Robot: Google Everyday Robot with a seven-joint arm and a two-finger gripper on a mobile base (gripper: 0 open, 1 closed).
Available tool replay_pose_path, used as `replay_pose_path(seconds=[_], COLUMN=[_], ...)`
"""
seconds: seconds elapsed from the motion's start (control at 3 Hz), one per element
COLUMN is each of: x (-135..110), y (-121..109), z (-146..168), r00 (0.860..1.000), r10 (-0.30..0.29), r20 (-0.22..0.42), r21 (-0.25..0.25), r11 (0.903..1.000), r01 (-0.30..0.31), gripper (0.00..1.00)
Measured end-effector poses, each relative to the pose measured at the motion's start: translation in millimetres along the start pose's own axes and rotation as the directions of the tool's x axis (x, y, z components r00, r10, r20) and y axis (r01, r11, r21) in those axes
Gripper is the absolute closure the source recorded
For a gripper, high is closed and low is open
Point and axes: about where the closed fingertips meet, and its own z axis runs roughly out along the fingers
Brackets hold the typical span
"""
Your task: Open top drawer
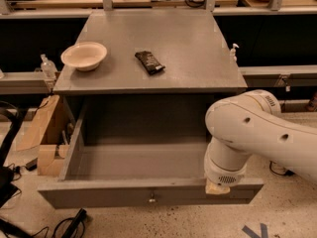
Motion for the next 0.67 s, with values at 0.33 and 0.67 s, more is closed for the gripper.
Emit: replay_pose_path(seconds=[0.33, 0.67], x=[0.0, 0.3], y=[0.0, 0.6], z=[0.0, 0.0], r00=[1.000, 1.000], r10=[0.000, 0.000], r20=[0.000, -0.001], r21=[0.000, 0.000], r11=[1.0000, 1.0000], r01=[0.000, 0.000], gripper=[1.00, 0.83])
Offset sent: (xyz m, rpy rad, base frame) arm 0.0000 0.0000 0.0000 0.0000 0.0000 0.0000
